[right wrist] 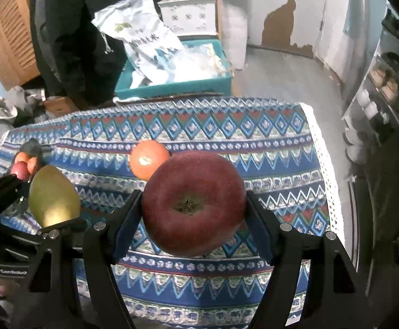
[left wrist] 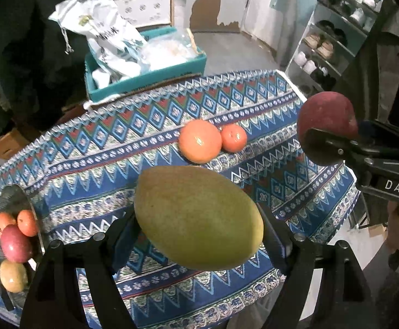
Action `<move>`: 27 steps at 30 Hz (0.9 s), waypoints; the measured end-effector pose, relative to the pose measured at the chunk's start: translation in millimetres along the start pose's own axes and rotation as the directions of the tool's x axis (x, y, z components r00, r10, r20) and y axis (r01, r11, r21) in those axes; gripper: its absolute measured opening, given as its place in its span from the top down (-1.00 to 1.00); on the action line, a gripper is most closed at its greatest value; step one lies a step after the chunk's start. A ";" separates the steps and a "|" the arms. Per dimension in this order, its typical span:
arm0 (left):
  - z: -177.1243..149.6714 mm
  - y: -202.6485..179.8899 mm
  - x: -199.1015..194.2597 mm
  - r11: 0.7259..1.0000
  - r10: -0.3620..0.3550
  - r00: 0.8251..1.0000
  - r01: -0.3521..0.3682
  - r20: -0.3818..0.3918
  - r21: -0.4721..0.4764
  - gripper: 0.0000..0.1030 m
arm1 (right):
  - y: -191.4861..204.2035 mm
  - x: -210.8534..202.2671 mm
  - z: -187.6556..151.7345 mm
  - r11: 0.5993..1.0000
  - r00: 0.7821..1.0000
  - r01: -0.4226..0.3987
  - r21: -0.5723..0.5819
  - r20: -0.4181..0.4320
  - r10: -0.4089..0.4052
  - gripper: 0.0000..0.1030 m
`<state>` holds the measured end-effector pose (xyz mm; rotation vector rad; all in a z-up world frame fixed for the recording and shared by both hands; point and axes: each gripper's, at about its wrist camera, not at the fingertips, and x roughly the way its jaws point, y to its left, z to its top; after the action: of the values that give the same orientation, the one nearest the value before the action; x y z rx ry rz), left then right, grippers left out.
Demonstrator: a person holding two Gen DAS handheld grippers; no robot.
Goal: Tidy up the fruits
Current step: 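Lift and carry the mango and red apple in both tools toward the glass bowl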
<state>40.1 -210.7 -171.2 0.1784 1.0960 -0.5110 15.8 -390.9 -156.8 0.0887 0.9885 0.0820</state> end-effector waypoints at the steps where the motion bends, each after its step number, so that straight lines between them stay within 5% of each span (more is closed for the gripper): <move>1: 0.2 2.2 -3.2 1.000 0.000 1.000 0.000 0.006 -0.005 -0.58 | 2.2 -2.0 1.6 1.000 1.000 -0.002 -0.003 0.004 0.002 -0.42; 27: -13.4 73.0 -78.1 0.994 0.035 0.989 -0.019 0.142 -0.109 -0.58 | 92.5 -37.1 44.0 0.986 0.988 -0.114 -0.124 0.093 0.126 -0.42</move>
<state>36.6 -118.0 -116.3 0.0616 0.9763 -0.4329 29.6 -304.7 -91.7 0.0438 0.8748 0.2446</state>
